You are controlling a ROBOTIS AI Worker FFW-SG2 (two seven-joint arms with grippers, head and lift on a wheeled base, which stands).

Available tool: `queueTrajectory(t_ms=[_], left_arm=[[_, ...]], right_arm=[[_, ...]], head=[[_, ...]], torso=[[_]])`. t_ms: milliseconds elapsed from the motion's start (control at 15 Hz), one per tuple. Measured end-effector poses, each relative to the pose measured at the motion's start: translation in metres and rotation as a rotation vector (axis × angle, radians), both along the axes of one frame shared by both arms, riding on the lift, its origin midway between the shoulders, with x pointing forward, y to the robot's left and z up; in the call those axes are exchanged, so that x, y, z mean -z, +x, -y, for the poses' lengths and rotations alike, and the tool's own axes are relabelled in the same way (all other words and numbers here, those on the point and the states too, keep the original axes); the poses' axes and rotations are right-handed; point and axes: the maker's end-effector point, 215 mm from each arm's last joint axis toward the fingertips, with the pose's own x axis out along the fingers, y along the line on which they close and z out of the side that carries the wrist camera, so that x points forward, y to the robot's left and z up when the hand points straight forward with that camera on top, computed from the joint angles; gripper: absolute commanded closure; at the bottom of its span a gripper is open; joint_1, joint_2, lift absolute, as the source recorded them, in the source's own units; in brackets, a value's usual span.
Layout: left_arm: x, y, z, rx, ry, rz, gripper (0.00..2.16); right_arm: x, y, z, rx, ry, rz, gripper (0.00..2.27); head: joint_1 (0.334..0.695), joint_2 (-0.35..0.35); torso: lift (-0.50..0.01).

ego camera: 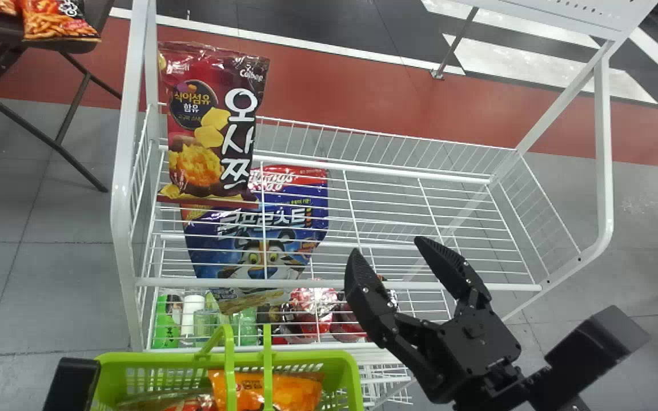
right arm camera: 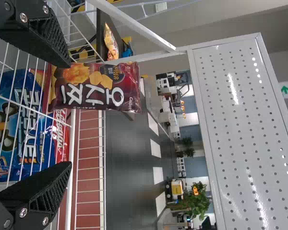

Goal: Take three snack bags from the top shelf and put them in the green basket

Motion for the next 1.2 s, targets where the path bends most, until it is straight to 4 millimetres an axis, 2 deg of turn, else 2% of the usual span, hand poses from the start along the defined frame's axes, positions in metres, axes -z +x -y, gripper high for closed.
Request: queueTrajectory(t_ms=[1200], left_arm=[[0.0002, -0.0022, 0.0013, 0.004, 0.001, -0.004, 1.39]], right_arm=[[-0.0007, -0.0005, 0.0072, 0.008, 0.005, 0.000, 0.09]], head=[[0.695, -0.350]], torso=[[-0.028]])
